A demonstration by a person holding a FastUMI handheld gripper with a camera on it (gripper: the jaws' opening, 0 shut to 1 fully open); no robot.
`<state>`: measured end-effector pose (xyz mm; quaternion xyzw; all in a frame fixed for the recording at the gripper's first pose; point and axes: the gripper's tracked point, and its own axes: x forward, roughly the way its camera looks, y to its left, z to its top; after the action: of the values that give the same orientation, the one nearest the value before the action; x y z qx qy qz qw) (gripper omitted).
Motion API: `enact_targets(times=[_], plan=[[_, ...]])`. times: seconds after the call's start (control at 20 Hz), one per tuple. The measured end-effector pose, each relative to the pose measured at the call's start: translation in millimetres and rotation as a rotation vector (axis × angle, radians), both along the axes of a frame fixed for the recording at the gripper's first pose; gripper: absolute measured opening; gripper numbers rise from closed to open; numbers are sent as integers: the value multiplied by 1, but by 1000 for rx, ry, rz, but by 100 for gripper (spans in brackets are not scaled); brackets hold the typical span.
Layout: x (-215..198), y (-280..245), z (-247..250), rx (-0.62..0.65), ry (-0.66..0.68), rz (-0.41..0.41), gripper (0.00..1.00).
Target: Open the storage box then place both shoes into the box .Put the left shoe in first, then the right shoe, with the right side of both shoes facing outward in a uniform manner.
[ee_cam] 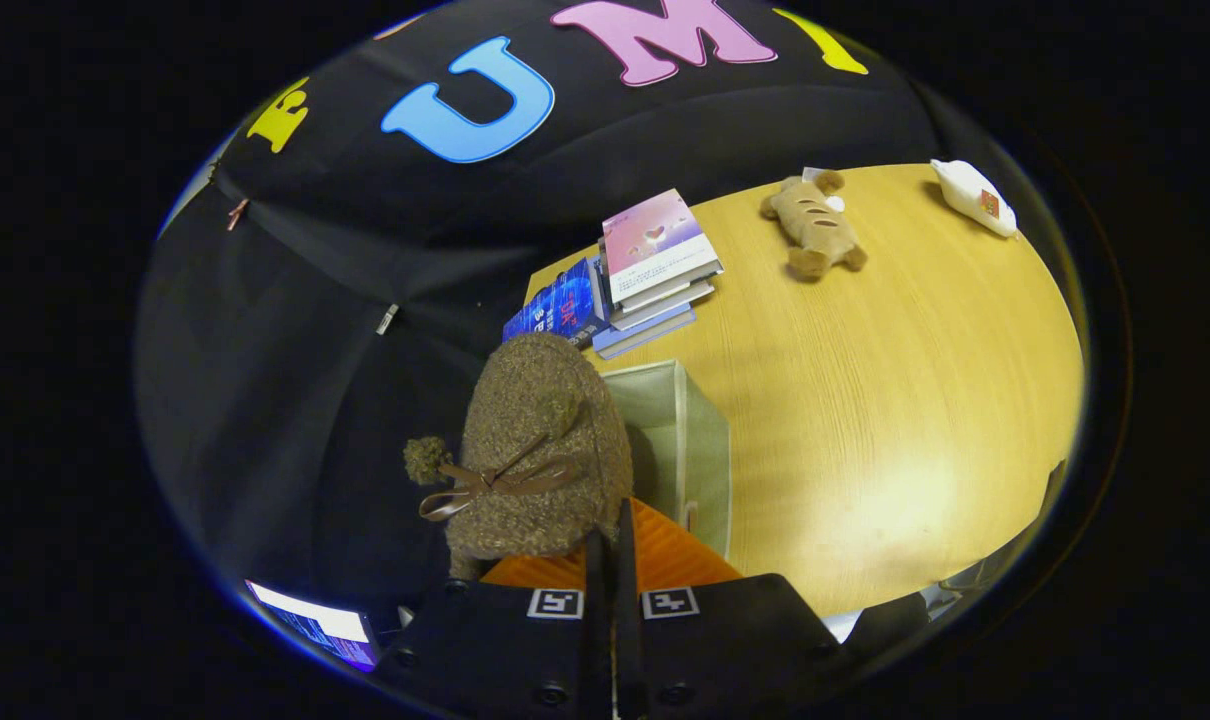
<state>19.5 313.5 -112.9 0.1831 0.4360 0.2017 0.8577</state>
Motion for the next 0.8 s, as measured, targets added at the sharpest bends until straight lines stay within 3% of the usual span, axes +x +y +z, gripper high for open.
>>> enact_targets(times=[0.35,0.5,0.6,0.7,0.8], plan=[[3,15,-42,-120,12,-15,10],[-9,18,-45,-97,51,7,23],[-16,21,-38,-65,32,16,40],[-26,14,-32,-70,5,52,76],[-29,0,-29,-87,-40,62,95]])
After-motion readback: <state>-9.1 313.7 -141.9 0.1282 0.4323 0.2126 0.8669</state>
